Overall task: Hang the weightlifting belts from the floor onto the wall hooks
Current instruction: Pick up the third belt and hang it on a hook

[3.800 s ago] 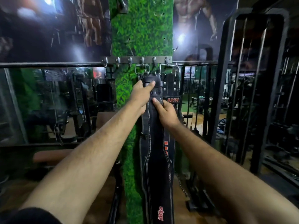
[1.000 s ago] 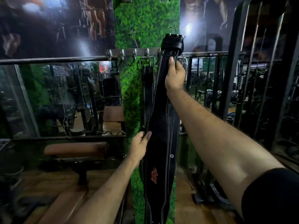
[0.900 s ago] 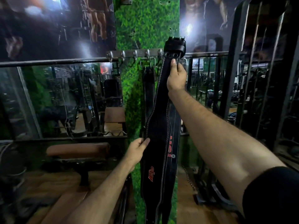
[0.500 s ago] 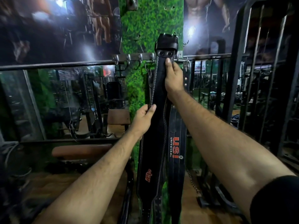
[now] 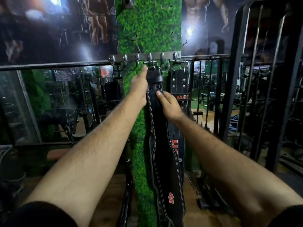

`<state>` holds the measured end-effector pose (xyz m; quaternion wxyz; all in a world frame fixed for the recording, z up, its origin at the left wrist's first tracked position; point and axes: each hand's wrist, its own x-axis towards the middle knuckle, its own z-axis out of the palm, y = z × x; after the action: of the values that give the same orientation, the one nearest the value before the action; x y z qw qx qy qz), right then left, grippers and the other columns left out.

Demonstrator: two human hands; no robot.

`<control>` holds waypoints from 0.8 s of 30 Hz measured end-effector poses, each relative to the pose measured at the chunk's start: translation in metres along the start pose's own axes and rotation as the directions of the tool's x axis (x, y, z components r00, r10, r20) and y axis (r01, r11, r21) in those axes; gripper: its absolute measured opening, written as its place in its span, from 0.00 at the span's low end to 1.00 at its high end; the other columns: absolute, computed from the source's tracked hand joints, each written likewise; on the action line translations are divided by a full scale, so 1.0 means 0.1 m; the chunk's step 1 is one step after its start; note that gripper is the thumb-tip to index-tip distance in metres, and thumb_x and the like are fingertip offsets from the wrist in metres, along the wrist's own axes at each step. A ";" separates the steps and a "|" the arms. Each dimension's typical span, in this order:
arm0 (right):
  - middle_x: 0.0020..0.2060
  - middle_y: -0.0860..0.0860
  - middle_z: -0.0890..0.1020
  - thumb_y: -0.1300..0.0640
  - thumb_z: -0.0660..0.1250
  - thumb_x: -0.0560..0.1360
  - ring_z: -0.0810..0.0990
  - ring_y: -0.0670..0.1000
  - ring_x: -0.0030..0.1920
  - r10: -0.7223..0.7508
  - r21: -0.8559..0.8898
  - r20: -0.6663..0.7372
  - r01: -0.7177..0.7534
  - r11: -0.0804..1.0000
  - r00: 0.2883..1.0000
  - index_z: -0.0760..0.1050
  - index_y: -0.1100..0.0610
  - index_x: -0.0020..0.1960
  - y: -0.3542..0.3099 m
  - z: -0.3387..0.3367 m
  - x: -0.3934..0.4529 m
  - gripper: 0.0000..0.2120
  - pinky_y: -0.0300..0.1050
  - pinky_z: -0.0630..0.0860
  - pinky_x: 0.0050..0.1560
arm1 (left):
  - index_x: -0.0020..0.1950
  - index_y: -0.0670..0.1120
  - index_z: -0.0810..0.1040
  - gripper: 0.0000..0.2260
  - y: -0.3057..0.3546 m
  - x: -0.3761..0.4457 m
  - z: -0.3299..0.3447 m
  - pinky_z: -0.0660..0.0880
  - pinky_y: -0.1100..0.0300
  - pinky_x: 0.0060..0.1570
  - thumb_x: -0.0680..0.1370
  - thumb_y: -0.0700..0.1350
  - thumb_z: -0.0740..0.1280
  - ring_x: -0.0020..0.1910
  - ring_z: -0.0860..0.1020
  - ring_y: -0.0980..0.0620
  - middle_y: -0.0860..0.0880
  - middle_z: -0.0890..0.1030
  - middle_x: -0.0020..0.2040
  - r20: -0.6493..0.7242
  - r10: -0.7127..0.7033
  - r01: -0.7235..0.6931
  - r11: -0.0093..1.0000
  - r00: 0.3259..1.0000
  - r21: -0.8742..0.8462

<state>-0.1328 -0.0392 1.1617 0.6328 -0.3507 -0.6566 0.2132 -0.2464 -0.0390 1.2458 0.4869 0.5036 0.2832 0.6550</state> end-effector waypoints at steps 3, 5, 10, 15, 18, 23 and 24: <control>0.43 0.49 0.82 0.45 0.61 0.82 0.78 0.46 0.44 0.003 -0.142 0.002 -0.003 0.990 1.000 0.78 0.57 0.50 0.19 -0.09 -0.10 0.16 0.55 0.78 0.52 | 0.63 0.39 0.75 0.22 -0.22 0.05 0.07 0.80 0.57 0.35 0.81 0.57 0.65 0.45 0.80 0.46 0.43 0.82 0.54 -0.116 0.011 0.005 0.991 0.993 0.135; 0.40 0.47 0.79 0.40 0.65 0.78 0.77 0.46 0.41 0.011 -0.203 -0.079 -0.027 0.979 0.997 0.75 0.52 0.50 0.22 -0.10 -0.16 0.16 0.57 0.79 0.48 | 0.59 0.41 0.77 0.21 -0.37 0.09 0.06 0.82 0.48 0.47 0.80 0.58 0.65 0.46 0.81 0.44 0.43 0.83 0.52 -0.147 0.068 -0.044 0.987 0.987 0.157; 0.58 0.46 0.80 0.34 0.73 0.69 0.81 0.47 0.59 -0.044 -0.204 -0.208 0.001 0.979 0.977 0.69 0.45 0.70 0.20 -0.17 -0.02 0.34 0.51 0.80 0.60 | 0.56 0.50 0.73 0.18 -0.56 0.19 0.04 0.82 0.47 0.52 0.76 0.61 0.69 0.50 0.83 0.45 0.47 0.82 0.52 -0.204 0.105 -0.080 0.989 0.973 0.127; 0.53 0.46 0.83 0.37 0.73 0.64 0.83 0.48 0.52 -0.012 -0.228 -0.268 -0.051 0.972 0.963 0.76 0.47 0.59 0.18 -0.11 0.25 0.27 0.53 0.81 0.57 | 0.60 0.45 0.76 0.17 -0.59 0.44 -0.03 0.82 0.54 0.46 0.79 0.56 0.69 0.46 0.82 0.50 0.47 0.83 0.49 -0.104 0.110 -0.104 0.993 0.989 0.059; 0.42 0.50 0.84 0.40 0.75 0.61 0.81 0.48 0.42 0.021 -0.180 -0.294 -0.077 0.981 0.956 0.75 0.48 0.47 0.18 -0.08 0.43 0.20 0.53 0.81 0.49 | 0.58 0.46 0.78 0.17 -0.66 0.57 -0.04 0.81 0.54 0.48 0.77 0.57 0.70 0.48 0.83 0.49 0.47 0.84 0.51 -0.099 0.102 -0.091 0.990 0.990 0.107; 0.36 0.47 0.82 0.46 0.80 0.64 0.83 0.50 0.39 0.092 -0.141 -0.447 -0.171 0.975 0.890 0.74 0.48 0.48 0.13 -0.03 0.62 0.20 0.58 0.84 0.47 | 0.47 0.47 0.74 0.12 -0.70 0.78 -0.05 0.82 0.46 0.50 0.75 0.51 0.74 0.47 0.83 0.44 0.43 0.84 0.49 -0.080 0.088 -0.087 0.996 0.993 0.009; 0.36 0.48 0.82 0.46 0.80 0.63 0.84 0.52 0.40 0.142 -0.082 -0.471 -0.203 0.976 0.871 0.73 0.48 0.48 0.13 -0.02 0.64 0.21 0.60 0.84 0.47 | 0.47 0.47 0.73 0.12 -0.69 0.80 -0.04 0.82 0.45 0.49 0.75 0.51 0.74 0.46 0.83 0.44 0.43 0.83 0.47 -0.072 0.098 -0.098 0.995 0.993 0.002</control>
<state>-0.1255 0.0160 1.1962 0.7253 -0.4884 -0.4656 0.1366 -0.2269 0.0608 1.2160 0.4442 0.4927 0.2749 0.6960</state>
